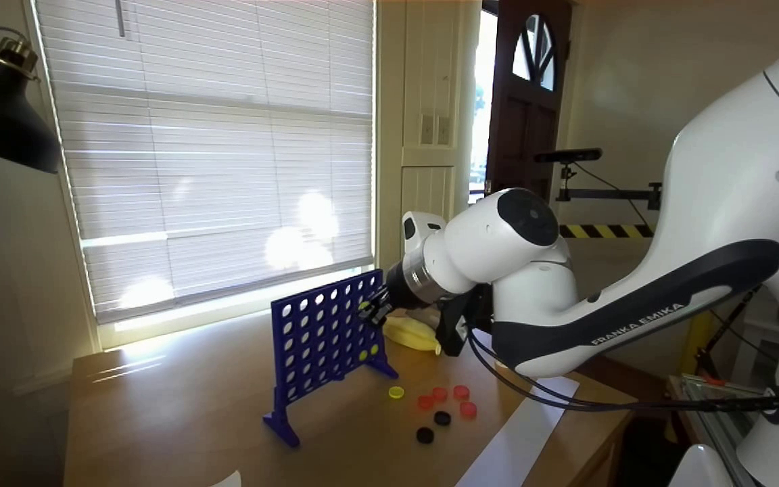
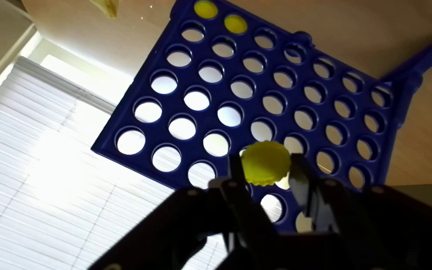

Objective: Place one yellow ring in the fifth line of the blue object

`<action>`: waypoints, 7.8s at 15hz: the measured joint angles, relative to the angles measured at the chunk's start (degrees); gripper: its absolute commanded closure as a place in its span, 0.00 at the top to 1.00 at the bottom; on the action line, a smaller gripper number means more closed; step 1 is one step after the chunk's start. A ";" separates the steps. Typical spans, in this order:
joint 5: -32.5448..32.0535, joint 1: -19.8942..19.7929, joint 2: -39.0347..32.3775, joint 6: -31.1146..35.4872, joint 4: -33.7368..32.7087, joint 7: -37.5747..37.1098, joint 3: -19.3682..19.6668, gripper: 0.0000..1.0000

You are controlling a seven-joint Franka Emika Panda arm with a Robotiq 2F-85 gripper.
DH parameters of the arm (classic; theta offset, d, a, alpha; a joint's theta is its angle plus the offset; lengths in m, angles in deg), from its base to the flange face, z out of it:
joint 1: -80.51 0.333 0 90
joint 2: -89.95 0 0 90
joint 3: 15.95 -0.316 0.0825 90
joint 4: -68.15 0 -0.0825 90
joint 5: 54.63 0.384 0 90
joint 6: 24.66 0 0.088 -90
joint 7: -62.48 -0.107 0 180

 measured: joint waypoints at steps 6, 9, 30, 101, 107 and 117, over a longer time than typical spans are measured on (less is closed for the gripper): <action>0.18 0.02 0.00 0.13 0.17 0.00 -0.01 0.10; 1.70 0.06 0.00 0.12 0.14 1.33 -0.10 0.10; 16.38 -3.13 1.64 22.11 4.50 7.08 -1.29 0.10; 23.76 -57.80 21.62 34.70 -9.48 41.19 -53.66 0.10; 23.76 -57.08 21.09 34.67 -9.54 41.19 -53.32 0.10; 26.13 -54.94 20.36 34.65 -9.77 41.33 -51.59 0.10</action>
